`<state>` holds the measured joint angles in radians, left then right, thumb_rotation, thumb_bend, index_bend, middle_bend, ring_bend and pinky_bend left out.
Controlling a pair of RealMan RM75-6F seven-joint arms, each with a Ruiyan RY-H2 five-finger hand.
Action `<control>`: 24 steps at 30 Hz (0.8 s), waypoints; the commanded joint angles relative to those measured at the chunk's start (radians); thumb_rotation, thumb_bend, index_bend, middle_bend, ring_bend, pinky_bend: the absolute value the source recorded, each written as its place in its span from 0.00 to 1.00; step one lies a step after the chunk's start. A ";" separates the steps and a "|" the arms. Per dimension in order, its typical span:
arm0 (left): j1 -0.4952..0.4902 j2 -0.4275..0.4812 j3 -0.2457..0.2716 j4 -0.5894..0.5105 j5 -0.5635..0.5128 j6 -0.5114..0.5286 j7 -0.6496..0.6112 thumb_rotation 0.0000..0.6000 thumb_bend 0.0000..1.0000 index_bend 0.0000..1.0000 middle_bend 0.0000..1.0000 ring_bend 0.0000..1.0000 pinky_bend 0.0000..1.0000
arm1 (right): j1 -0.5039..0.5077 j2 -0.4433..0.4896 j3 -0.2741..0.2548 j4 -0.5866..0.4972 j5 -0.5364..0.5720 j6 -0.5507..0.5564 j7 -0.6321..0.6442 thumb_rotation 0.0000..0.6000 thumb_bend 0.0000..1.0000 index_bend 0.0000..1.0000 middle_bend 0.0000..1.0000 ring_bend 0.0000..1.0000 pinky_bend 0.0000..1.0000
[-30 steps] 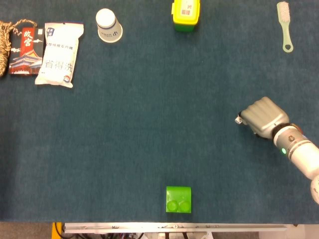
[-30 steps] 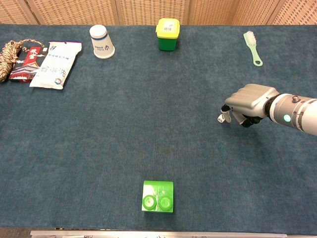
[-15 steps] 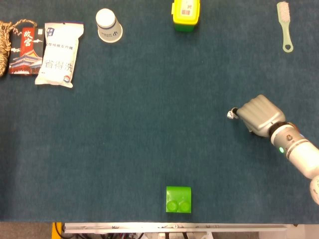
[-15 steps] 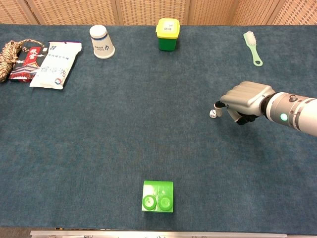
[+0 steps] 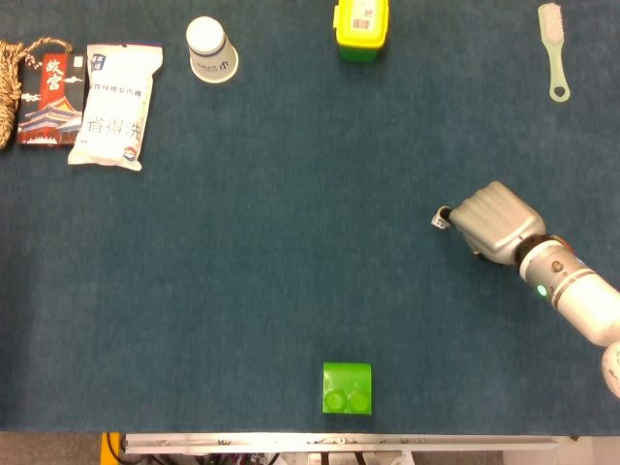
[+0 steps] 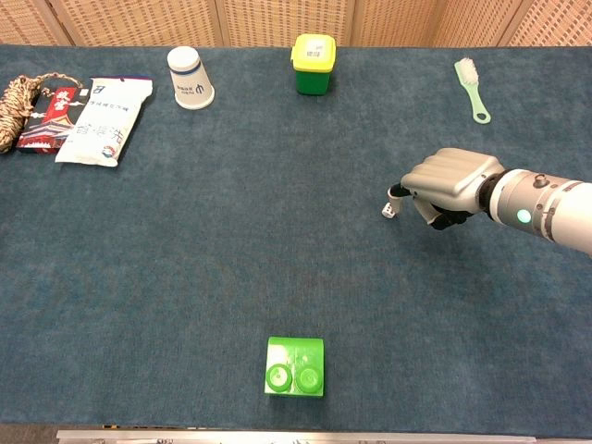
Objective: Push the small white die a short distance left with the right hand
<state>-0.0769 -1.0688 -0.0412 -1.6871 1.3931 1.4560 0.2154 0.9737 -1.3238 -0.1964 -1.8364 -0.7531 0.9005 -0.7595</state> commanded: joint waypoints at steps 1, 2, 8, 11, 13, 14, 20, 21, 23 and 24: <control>0.001 0.001 0.000 0.000 0.001 0.002 -0.002 1.00 0.00 0.37 0.26 0.16 0.35 | -0.006 0.000 0.005 0.003 -0.017 -0.002 0.010 1.00 1.00 0.31 1.00 1.00 1.00; 0.002 0.001 -0.001 0.000 0.001 0.003 -0.003 1.00 0.00 0.37 0.26 0.16 0.35 | -0.008 0.001 0.006 0.002 -0.021 -0.002 0.012 1.00 1.00 0.31 1.00 1.00 1.00; 0.002 0.003 -0.002 -0.001 -0.001 0.002 -0.002 1.00 0.00 0.37 0.26 0.16 0.35 | -0.014 0.017 0.008 -0.010 -0.030 0.003 0.012 1.00 1.00 0.31 1.00 1.00 1.00; 0.002 0.002 -0.002 -0.001 0.000 0.002 -0.001 1.00 0.00 0.37 0.26 0.16 0.35 | -0.014 0.020 0.011 -0.009 -0.019 0.008 0.006 1.00 1.00 0.31 1.00 1.00 1.00; 0.002 0.002 -0.002 0.000 0.000 0.003 -0.001 1.00 0.00 0.37 0.26 0.16 0.35 | -0.013 0.020 0.012 -0.005 -0.007 0.009 0.000 1.00 1.00 0.31 1.00 1.00 1.00; 0.002 0.002 -0.002 0.000 -0.001 0.003 -0.001 1.00 0.00 0.37 0.26 0.16 0.35 | -0.012 0.019 0.013 -0.004 -0.001 0.008 -0.002 1.00 1.00 0.31 1.00 1.00 1.00; 0.004 0.004 -0.002 -0.003 0.000 0.004 -0.001 1.00 0.00 0.37 0.26 0.16 0.35 | -0.003 0.011 0.020 0.013 0.030 -0.009 -0.009 1.00 1.00 0.31 1.00 1.00 1.00; 0.004 0.004 -0.001 -0.003 0.001 0.005 -0.002 1.00 0.00 0.37 0.26 0.16 0.35 | -0.002 0.009 0.022 0.017 0.033 -0.012 -0.008 1.00 1.00 0.31 1.00 1.00 1.00; 0.005 0.004 -0.001 -0.004 0.002 0.007 -0.003 1.00 0.00 0.37 0.26 0.16 0.35 | -0.001 0.007 0.023 0.022 0.037 -0.015 -0.007 1.00 1.00 0.31 1.00 1.00 1.00; 0.005 0.004 -0.001 -0.005 0.004 0.007 -0.003 1.00 0.00 0.37 0.26 0.16 0.35 | -0.001 0.005 0.023 0.024 0.038 -0.016 -0.007 1.00 1.00 0.31 1.00 1.00 1.00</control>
<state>-0.0715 -1.0642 -0.0417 -1.6916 1.3972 1.4632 0.2122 0.9725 -1.3181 -0.1733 -1.8130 -0.7155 0.8845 -0.7667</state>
